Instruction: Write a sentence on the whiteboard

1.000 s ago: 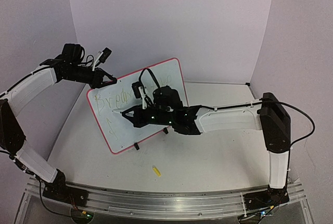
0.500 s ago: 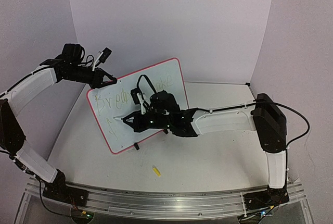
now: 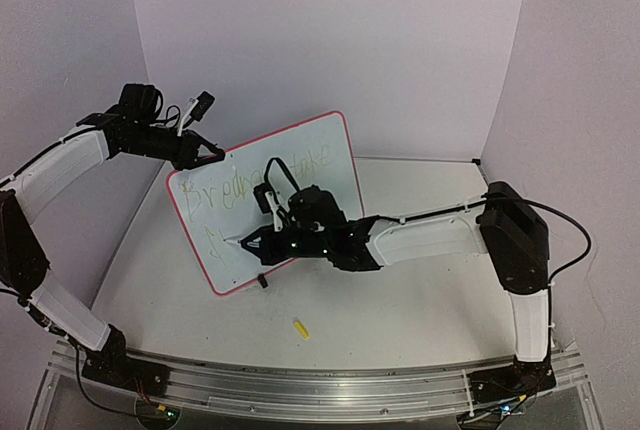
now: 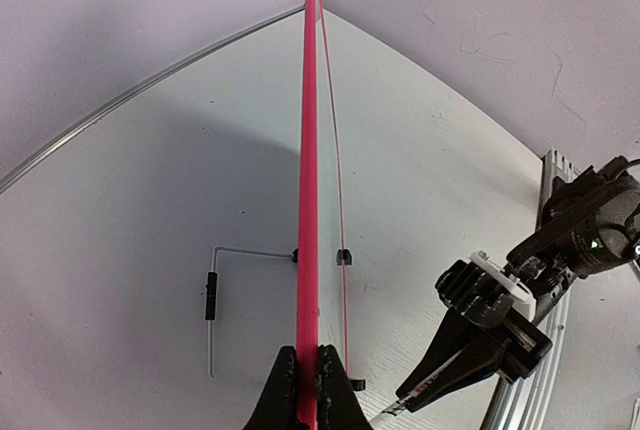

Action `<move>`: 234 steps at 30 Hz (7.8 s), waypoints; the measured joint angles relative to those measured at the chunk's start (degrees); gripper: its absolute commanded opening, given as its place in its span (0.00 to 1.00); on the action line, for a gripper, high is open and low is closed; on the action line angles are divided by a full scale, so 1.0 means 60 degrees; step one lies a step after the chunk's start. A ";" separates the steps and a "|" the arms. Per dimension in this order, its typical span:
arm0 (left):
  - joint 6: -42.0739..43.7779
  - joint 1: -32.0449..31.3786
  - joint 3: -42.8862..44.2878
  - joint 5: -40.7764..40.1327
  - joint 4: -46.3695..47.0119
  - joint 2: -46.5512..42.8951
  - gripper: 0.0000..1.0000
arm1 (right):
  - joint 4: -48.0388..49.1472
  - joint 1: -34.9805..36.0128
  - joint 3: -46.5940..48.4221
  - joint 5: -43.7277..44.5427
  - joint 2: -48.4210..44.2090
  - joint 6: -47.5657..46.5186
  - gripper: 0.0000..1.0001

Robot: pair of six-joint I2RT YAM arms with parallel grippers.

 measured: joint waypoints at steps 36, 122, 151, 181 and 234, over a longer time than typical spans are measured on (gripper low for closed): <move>0.0000 -0.0079 0.0066 -0.0062 0.0011 0.0062 0.00 | -0.0030 0.0000 -0.0526 0.0169 -0.0612 -0.0178 0.00; 0.0013 -0.0171 0.0109 -0.0096 0.0050 0.0084 0.00 | 0.0546 -0.0051 -0.0540 0.0331 -0.0351 -0.0115 0.00; 0.0015 -0.0208 0.0111 -0.0131 0.0082 0.0095 0.00 | 0.1750 -0.0984 -0.1812 -0.1321 -0.0813 0.0674 0.00; 0.0015 -0.0208 0.0127 -0.0146 0.0095 0.0127 0.00 | 0.1747 -0.1115 -0.1276 -0.1730 -0.0324 0.0896 0.00; 0.0018 -0.0208 0.0129 -0.0157 0.0102 0.0127 0.00 | 0.1115 -0.1104 -0.1292 -0.1421 -0.0492 0.0457 0.00</move>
